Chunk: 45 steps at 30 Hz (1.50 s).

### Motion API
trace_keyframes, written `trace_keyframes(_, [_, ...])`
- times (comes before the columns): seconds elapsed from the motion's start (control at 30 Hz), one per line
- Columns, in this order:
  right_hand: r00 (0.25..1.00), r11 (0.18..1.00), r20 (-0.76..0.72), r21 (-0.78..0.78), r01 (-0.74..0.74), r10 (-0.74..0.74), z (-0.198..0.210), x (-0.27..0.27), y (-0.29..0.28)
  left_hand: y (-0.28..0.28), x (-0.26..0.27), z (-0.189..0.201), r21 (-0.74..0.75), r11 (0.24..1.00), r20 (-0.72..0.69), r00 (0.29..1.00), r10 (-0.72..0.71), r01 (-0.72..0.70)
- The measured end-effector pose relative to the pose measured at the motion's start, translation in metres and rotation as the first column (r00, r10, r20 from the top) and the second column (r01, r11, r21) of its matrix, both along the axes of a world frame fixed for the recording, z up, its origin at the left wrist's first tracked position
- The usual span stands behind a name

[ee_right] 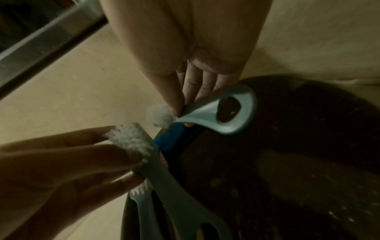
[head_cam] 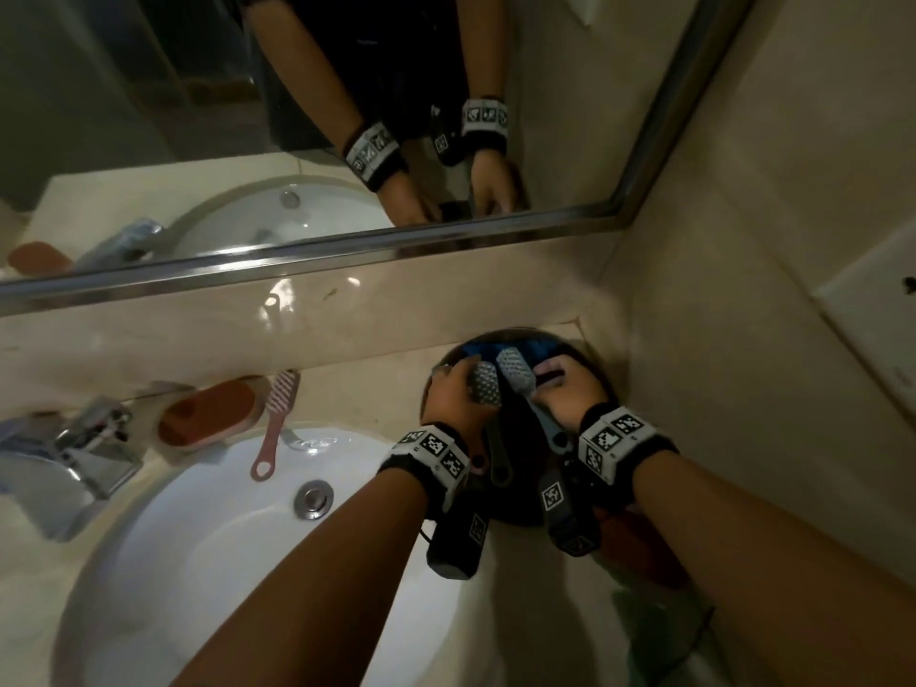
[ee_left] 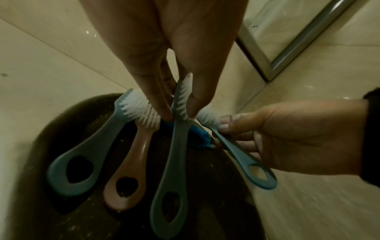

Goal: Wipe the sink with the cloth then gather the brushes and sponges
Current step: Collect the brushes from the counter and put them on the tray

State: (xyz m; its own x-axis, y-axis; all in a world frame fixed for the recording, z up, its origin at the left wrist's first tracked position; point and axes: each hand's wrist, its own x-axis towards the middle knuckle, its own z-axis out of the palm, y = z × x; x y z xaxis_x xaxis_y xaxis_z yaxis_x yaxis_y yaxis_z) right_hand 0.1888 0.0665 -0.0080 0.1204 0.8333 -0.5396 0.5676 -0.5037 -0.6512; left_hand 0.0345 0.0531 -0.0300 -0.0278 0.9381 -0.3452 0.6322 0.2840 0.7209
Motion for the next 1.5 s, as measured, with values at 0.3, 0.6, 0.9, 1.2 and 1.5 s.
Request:
trace_keyframes(0.3, [0.996,0.999,-0.085,-0.011,0.037,-0.038,-0.029,0.000,0.021,0.033,0.005,-0.018,0.049,0.998,0.005,0.999,-0.041,0.040])
trace_keyframes(0.6, [1.000,0.999,-0.016,-0.048,-0.013,0.012,-0.049,-0.001,0.024,0.042,-0.001,-0.029,-0.044,0.993,-0.059,0.992,-0.112,0.109])
trace_keyframes(0.9, [0.990,0.994,0.092,-0.037,-0.105,0.108,-0.051,-0.002,0.017,0.043,0.000,-0.018,-0.175,0.955,-0.290,0.914,-0.282,0.239])
trace_keyframes(1.2, [0.979,0.989,0.141,-0.021,-0.143,0.145,-0.047,-0.004,0.016,0.029,0.004,-0.010,-0.087,0.949,-0.458,0.834,-0.309,0.303])
trace_keyframes(1.5, [0.940,0.961,0.199,-0.052,-0.273,0.278,-0.023,0.006,0.008,0.022,-0.009,0.011,-0.158,0.922,-0.439,0.812,-0.385,0.352])
